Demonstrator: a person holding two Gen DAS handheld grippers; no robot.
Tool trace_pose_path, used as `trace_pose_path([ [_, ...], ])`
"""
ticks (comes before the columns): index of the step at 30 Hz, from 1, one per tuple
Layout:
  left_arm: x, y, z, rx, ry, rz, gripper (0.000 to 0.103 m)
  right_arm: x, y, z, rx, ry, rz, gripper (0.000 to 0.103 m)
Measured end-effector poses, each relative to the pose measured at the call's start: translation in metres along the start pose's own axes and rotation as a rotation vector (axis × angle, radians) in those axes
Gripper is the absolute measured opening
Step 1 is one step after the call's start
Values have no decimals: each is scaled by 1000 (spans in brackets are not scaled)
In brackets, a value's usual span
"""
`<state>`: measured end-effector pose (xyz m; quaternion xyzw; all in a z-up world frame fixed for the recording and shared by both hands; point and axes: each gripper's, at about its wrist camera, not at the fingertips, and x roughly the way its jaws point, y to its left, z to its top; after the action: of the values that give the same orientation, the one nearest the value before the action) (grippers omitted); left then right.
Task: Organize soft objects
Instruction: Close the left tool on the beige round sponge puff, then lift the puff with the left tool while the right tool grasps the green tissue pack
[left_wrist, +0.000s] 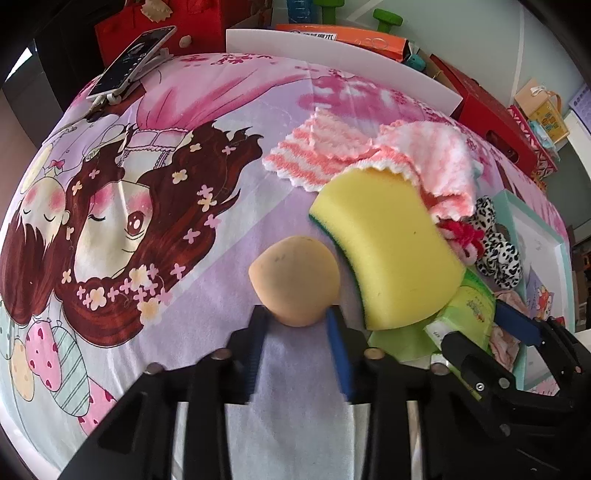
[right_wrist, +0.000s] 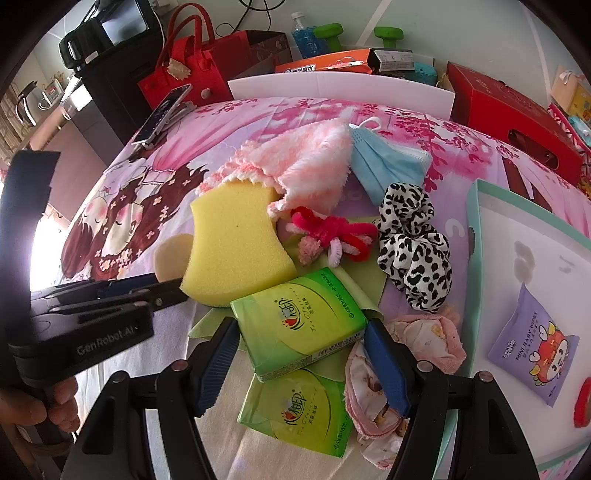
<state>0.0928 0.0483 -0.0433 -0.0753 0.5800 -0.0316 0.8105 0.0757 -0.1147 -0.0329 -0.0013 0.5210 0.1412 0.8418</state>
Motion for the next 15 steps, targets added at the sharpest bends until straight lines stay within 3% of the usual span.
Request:
trace_pose_path([
  [15,-8,8,-1,-44,-21,-57,27,0,0,0,-2,0,0,73],
])
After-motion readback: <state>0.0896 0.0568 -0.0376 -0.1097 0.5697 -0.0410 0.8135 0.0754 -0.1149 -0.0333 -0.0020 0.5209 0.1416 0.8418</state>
